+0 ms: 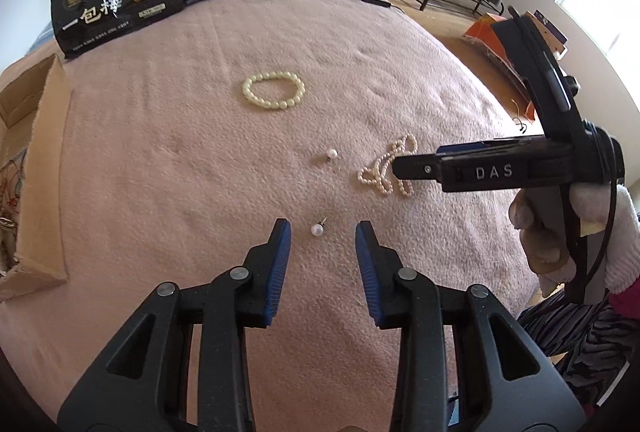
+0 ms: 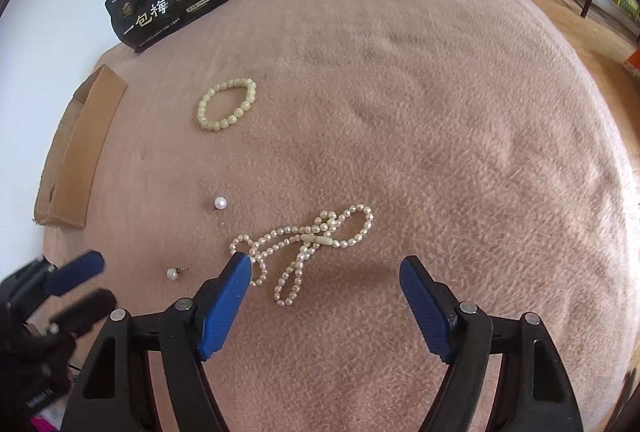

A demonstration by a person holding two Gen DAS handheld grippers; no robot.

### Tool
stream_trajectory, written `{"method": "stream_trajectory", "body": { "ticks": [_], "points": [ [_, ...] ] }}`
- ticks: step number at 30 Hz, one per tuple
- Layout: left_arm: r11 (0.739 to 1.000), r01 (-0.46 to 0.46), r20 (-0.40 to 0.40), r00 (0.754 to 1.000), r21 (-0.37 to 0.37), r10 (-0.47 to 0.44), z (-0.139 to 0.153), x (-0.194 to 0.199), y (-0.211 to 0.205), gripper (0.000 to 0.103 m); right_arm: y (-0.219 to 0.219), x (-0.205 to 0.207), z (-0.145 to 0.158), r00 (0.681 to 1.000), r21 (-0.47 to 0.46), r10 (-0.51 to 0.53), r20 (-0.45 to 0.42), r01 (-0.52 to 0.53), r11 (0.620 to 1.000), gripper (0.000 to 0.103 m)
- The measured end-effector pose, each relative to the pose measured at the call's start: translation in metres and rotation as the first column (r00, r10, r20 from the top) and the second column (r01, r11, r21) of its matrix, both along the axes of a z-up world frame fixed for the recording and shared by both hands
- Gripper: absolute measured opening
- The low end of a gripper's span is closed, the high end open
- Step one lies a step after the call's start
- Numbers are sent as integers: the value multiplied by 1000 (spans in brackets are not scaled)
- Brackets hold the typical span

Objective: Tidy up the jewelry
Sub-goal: 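Grasp a pearl stud earring with the left tool while the right tool grasps the pearl necklace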

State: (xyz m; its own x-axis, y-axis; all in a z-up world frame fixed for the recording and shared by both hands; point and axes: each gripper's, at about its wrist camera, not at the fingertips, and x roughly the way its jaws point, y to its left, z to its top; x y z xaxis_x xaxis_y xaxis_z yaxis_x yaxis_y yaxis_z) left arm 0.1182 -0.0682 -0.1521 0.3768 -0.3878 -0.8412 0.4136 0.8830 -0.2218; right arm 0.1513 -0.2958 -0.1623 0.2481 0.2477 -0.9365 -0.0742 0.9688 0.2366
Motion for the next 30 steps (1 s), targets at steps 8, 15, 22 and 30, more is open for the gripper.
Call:
{"method": "stream_trajectory", "body": {
  "ticks": [8,15,22,30],
  "points": [
    [1000,20,-38,999,20,-19,-19,7,-10,28,17,6,-7,999,-3,45,-1,-45,999,76],
    [999,28,-58,998,46,-26,-35,14,-16,28,38,8,-11,991,-90,129,27,-127,988,75],
    [997,36,-62,998,69,-32,-45,19,-22,21,43,14,-15,984,-135,176,37,-169,976,72],
    [996,25,-65,998,81,-20,-49,23,-20,9,46,16,-16,977,-184,209,45,-198,963,56]
  ]
}}
